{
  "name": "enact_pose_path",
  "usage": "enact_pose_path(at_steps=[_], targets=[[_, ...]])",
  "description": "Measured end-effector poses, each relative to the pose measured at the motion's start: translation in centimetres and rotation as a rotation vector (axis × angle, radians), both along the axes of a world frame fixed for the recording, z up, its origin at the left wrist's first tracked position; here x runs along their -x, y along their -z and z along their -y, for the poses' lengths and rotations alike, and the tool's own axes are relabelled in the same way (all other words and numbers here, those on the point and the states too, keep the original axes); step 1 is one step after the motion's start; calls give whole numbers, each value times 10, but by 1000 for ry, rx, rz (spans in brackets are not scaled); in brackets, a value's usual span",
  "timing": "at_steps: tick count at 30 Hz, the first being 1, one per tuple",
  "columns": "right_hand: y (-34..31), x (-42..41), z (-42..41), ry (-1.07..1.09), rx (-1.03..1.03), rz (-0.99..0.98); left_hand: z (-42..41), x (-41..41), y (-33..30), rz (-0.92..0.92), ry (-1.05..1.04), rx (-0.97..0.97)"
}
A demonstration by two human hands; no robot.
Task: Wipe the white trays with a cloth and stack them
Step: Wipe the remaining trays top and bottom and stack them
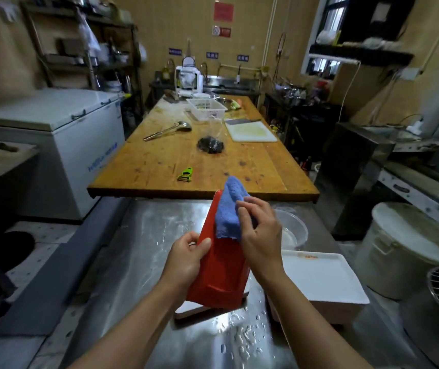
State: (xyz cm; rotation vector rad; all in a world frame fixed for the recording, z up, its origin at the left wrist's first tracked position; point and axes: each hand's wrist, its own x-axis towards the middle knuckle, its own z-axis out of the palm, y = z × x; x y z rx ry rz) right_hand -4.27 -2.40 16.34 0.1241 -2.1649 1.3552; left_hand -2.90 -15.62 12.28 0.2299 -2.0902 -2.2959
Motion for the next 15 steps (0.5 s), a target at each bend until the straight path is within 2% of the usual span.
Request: enact_pose_path(at_steps=[4,7,13,15], targets=[[-10,6,16,-74,-211,-79,0,-2,-10,-53,8,-27],[-13,16,25,-25,-379,-74,-1,-5,-17,-90,32,-31],[-17,31,21,-38,-578,-35,6,-3,-24,-113,-20,58],[-16,34,14,-25,-571,4,6,-4,-25,-113,-24,48]])
